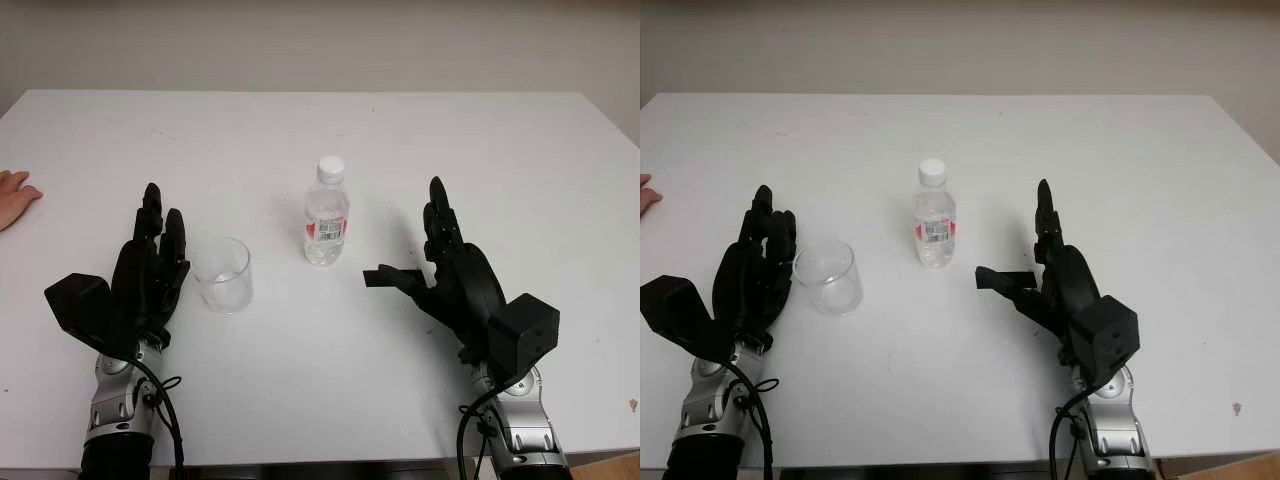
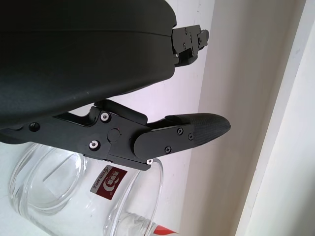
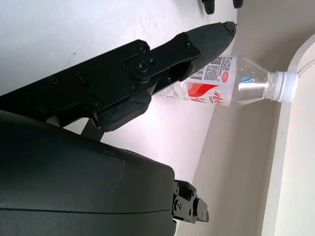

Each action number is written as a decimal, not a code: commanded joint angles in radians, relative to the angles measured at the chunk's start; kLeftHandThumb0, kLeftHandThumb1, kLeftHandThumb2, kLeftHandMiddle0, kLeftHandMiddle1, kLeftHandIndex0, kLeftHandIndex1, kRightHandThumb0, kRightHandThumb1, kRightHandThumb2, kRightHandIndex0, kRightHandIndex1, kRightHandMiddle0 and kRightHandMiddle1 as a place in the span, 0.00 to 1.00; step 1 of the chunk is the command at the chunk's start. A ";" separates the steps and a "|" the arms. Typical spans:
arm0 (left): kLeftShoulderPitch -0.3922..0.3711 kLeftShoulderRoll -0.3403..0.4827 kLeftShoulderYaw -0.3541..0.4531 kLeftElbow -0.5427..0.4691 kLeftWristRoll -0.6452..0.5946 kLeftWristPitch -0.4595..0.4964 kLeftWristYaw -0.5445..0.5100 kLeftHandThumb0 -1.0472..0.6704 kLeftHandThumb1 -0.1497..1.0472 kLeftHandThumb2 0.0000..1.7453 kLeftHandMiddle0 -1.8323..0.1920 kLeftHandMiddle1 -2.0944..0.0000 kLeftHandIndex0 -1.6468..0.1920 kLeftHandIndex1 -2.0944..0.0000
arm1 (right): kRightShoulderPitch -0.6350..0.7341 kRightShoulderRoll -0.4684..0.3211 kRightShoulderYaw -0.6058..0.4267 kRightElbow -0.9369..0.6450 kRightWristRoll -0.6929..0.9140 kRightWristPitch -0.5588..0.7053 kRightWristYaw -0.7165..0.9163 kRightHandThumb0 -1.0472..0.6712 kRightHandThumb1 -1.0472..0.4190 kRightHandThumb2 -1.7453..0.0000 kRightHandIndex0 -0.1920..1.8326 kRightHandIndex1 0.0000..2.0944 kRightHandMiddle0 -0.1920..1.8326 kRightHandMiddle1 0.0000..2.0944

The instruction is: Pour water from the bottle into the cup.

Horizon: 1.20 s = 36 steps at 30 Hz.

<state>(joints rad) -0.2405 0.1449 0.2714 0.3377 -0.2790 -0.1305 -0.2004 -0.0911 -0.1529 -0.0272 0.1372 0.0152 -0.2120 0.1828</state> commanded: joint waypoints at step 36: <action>-0.012 0.004 0.011 0.038 0.006 -0.025 0.023 0.25 1.00 0.29 0.96 0.97 0.96 0.97 | -0.508 0.089 0.052 0.548 -0.007 -0.106 0.042 0.05 0.11 0.97 0.00 0.00 0.00 0.00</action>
<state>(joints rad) -0.2559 0.1517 0.2822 0.3619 -0.2743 -0.1539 -0.1789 -0.5716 -0.0663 0.0232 0.6732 0.0130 -0.2978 0.2283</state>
